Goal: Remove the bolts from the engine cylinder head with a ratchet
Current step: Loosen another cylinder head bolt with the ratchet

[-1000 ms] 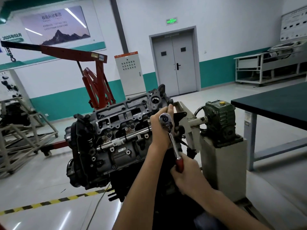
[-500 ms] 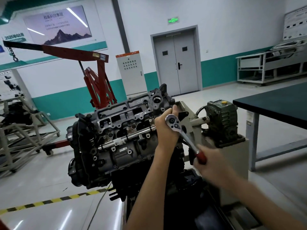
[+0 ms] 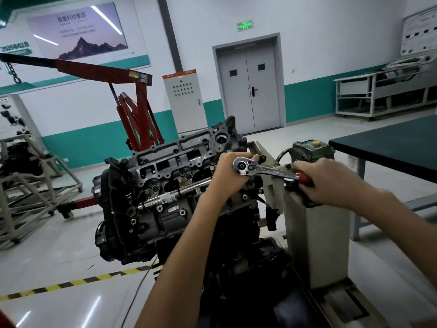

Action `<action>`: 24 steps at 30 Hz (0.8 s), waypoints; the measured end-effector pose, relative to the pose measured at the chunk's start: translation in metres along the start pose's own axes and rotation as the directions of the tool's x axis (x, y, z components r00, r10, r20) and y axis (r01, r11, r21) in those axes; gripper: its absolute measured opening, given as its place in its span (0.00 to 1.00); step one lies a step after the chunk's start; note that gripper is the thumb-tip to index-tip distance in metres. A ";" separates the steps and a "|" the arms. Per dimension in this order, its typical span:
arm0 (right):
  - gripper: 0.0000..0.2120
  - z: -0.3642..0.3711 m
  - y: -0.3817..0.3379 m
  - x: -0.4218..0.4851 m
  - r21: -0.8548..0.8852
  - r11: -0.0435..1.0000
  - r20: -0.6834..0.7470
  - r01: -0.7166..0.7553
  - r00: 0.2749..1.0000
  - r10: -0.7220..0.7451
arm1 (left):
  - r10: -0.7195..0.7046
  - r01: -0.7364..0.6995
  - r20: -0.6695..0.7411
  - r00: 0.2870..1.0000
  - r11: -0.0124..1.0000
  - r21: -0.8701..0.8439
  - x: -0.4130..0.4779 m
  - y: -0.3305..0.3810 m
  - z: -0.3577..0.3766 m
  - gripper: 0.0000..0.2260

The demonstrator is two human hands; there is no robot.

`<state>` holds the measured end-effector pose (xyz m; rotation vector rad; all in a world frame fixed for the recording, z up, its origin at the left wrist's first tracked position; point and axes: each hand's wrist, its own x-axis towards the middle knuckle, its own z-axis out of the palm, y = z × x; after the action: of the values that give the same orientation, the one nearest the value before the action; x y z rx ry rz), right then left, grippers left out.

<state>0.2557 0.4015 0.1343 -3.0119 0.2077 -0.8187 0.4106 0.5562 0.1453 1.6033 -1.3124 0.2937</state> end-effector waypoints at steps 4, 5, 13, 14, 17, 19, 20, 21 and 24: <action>0.05 0.023 -0.032 -0.015 0.214 0.971 0.028 -0.110 0.994 0.106 | -0.081 0.027 -0.299 0.951 0.983 -0.180 -0.007 -0.004 0.015 0.21; 0.08 0.036 -0.049 -0.025 0.358 0.920 0.039 -0.160 0.987 0.156 | -0.095 0.023 -0.346 0.933 0.978 -0.205 -0.008 -0.003 0.020 0.21; 0.10 0.085 -0.124 -0.040 0.831 0.509 0.056 -0.225 0.944 0.325 | -0.110 0.036 -0.326 0.939 0.974 -0.224 -0.008 0.002 0.027 0.20; 0.10 0.077 -0.106 -0.039 0.763 0.612 0.024 -0.209 0.955 0.296 | -0.092 0.042 -0.246 0.965 0.979 -0.201 -0.008 0.001 0.020 0.20; 0.07 0.044 -0.038 -0.029 0.443 0.884 0.049 -0.149 0.989 0.142 | 0.014 -0.013 -0.037 0.999 1.000 0.023 -0.004 0.003 0.002 0.22; 0.04 0.018 -0.008 -0.014 0.180 0.981 0.049 -0.079 0.996 0.071 | 0.055 -0.057 0.023 0.998 0.993 0.103 0.001 0.003 0.000 0.23; 0.05 0.009 -0.001 -0.006 0.074 0.996 0.010 -0.041 0.999 0.040 | 0.050 -0.050 0.005 0.999 0.995 0.087 0.002 0.002 0.002 0.22; 0.06 0.005 0.000 -0.001 0.031 0.999 -0.025 -0.023 0.999 0.023 | 0.029 -0.027 -0.046 0.999 0.999 0.032 0.001 0.000 0.005 0.22; 0.06 0.019 -0.017 -0.010 0.157 0.982 0.013 -0.103 0.995 0.102 | -0.055 0.008 -0.252 0.966 0.983 -0.184 -0.005 -0.004 0.018 0.21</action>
<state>0.2588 0.4189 0.1135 -2.8296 0.2818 -0.7788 0.4055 0.5446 0.1308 1.3808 -1.0815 0.3399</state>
